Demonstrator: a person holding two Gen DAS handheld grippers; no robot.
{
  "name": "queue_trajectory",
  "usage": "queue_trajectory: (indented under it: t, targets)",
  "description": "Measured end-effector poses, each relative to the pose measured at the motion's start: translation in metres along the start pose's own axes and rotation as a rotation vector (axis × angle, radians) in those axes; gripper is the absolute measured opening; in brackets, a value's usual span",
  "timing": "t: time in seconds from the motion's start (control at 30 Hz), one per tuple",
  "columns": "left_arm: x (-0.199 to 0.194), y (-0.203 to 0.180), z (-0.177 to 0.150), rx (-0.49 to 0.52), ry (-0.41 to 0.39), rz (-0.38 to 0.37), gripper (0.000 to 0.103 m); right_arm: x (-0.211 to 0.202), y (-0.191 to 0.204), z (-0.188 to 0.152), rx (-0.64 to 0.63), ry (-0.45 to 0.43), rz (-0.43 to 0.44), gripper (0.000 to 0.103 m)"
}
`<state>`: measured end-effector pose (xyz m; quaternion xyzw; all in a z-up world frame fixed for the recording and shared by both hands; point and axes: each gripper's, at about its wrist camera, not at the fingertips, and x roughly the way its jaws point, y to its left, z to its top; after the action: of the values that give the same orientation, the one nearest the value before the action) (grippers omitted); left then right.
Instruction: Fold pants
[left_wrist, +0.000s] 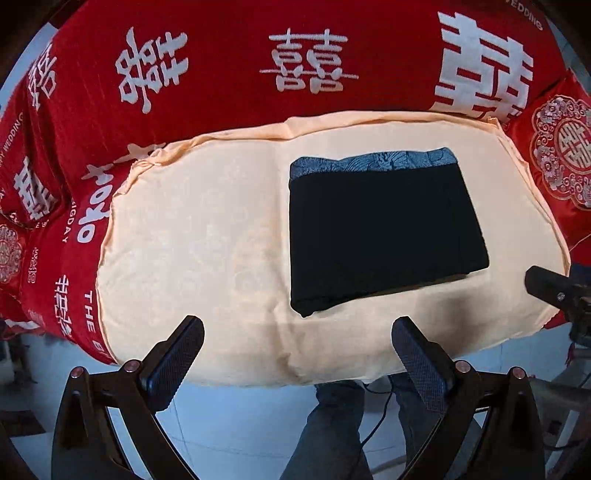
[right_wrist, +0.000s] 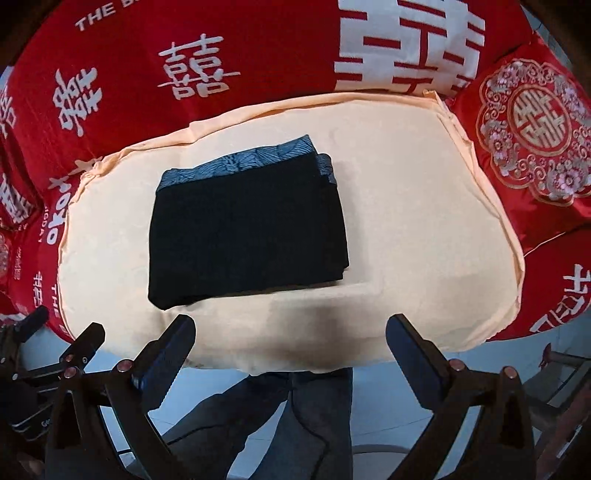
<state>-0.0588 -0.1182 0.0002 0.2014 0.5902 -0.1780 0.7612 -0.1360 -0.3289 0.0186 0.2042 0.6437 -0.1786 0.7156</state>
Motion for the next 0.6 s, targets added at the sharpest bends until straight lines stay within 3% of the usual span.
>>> queue_trajectory:
  t: [0.6]
  targets:
    - [-0.021, -0.004, 0.006, -0.036, 0.024, -0.031, 0.102, -0.024, 0.020, 0.007, -0.035, 0.009, -0.034, 0.103]
